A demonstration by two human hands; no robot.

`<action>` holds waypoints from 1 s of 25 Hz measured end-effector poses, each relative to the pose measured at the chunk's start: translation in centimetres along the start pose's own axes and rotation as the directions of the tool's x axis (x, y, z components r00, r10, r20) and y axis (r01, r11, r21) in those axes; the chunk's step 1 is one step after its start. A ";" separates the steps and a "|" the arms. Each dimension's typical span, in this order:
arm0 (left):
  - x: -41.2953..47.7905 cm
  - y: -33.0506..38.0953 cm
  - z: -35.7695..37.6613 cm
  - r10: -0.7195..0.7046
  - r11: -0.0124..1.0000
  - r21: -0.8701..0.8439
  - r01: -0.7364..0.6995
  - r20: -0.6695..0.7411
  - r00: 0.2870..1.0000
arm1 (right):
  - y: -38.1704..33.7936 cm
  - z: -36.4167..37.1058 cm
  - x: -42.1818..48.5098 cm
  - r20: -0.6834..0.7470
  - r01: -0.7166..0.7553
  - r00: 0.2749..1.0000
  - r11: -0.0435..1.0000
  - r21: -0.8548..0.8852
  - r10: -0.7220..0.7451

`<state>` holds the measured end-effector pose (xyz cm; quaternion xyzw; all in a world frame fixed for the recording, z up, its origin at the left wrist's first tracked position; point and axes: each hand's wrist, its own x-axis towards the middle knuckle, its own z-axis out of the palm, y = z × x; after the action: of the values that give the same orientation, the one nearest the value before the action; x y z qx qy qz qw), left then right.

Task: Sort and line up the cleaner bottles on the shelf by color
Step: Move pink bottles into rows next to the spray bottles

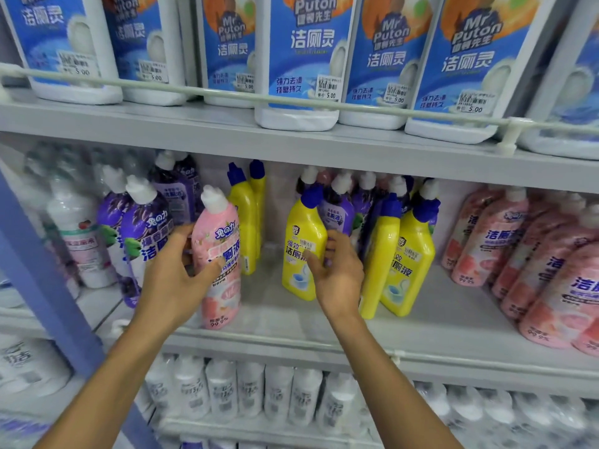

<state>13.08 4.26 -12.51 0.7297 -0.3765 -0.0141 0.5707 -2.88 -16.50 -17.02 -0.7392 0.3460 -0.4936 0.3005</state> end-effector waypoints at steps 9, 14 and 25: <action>-0.7 0.3 0.2 0.012 1.000 0.012 -0.012 -0.024 1.000 | -4.3 8.1 2.0 0.169 -0.207 0.967 0.973 0.101 0.188; -1.0 0.6 0.3 0.022 0.999 0.051 -0.019 -0.050 0.999 | -5.4 10.7 2.1 0.236 -0.328 0.933 0.911 0.251 0.271; -1.4 0.0 1.0 0.003 1.000 0.005 -0.002 -0.070 0.998 | -2.5 -0.3 2.1 -0.268 -0.119 0.934 0.914 0.388 0.235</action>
<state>11.66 4.25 -13.47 0.7305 -0.3571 0.0132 0.5820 -2.06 -16.81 -13.84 -0.5491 0.3569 -0.6291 0.4187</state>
